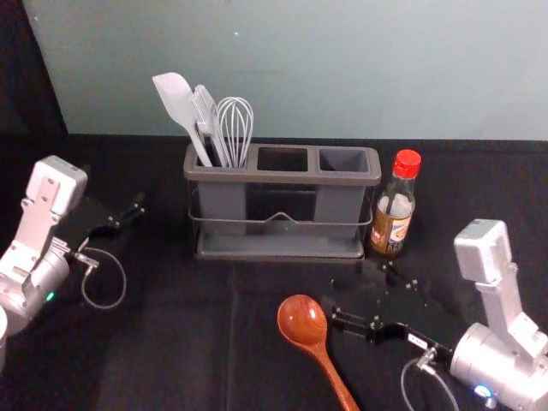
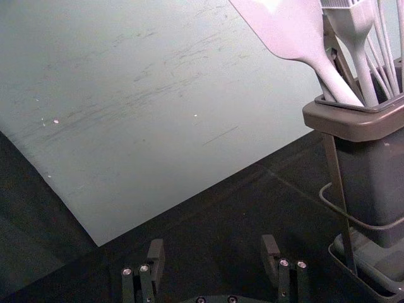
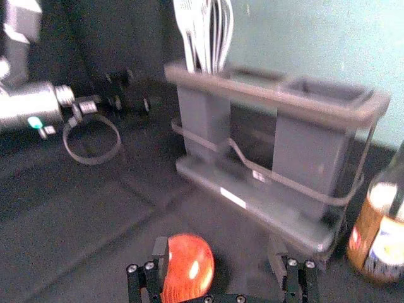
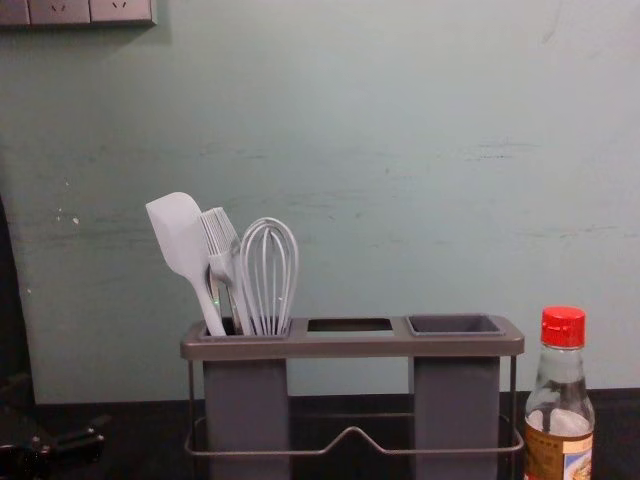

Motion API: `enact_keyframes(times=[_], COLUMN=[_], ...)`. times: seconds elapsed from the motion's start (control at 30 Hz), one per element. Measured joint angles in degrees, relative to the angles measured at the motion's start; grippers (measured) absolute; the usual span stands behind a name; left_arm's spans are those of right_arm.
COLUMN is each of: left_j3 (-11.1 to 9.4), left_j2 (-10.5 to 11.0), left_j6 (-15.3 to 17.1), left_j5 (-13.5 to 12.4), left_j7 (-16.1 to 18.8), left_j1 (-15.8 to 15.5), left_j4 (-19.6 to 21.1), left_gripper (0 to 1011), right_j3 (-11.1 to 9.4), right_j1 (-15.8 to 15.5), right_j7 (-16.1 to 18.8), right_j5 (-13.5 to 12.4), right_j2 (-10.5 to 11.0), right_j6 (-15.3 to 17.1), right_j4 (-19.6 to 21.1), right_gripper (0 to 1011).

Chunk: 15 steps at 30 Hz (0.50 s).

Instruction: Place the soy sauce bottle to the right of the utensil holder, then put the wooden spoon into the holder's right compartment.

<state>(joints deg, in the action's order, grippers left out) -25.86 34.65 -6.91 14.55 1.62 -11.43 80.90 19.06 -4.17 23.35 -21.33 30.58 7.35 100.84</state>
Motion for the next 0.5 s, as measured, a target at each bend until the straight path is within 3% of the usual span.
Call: enact_keyframes(times=[0.1, 0.2, 0.27, 0.3, 0.37, 0.4, 0.5], left_j3=[0.00, 0.00, 0.00, 0.00, 0.00, 0.00, 0.00], left_j2=[0.00, 0.00, 0.00, 0.00, 0.00, 0.00, 0.00], left_j6=[0.00, 0.00, 0.00, 0.00, 0.00, 0.00, 0.00], left_j5=[0.00, 0.00, 0.00, 0.00, 0.00, 0.00, 0.00], left_j7=[0.00, 0.00, 0.00, 0.00, 0.00, 0.00, 0.00], left_j1=[0.00, 0.00, 0.00, 0.00, 0.00, 0.00, 0.00], left_j4=[0.00, 0.00, 0.00, 0.00, 0.00, 0.00, 0.00], left_gripper=[1005, 1005, 1005, 1005, 1005, 1005, 1005], right_j3=[0.34, 0.70, 0.87, 1.04, 1.21, 1.54, 2.13], right_j1=[0.18, 0.63, 0.90, 1.19, 1.61, 2.21, 3.13], right_j7=[-1.37, -3.56, -4.56, -5.64, -6.18, -6.87, -7.80], right_j5=[0.20, 0.25, 0.27, 0.40, 0.40, 0.58, 1.07], right_j2=[0.52, 1.36, 1.54, 1.62, 1.63, 1.53, 1.15], right_j6=[4.67, 13.09, 17.06, 20.90, 24.08, 27.62, 32.22], right_j4=[1.51, 4.84, 6.63, 8.24, 9.62, 11.02, 12.75], right_gripper=[1002, 1002, 1002, 1002, 1002, 1002, 1002])
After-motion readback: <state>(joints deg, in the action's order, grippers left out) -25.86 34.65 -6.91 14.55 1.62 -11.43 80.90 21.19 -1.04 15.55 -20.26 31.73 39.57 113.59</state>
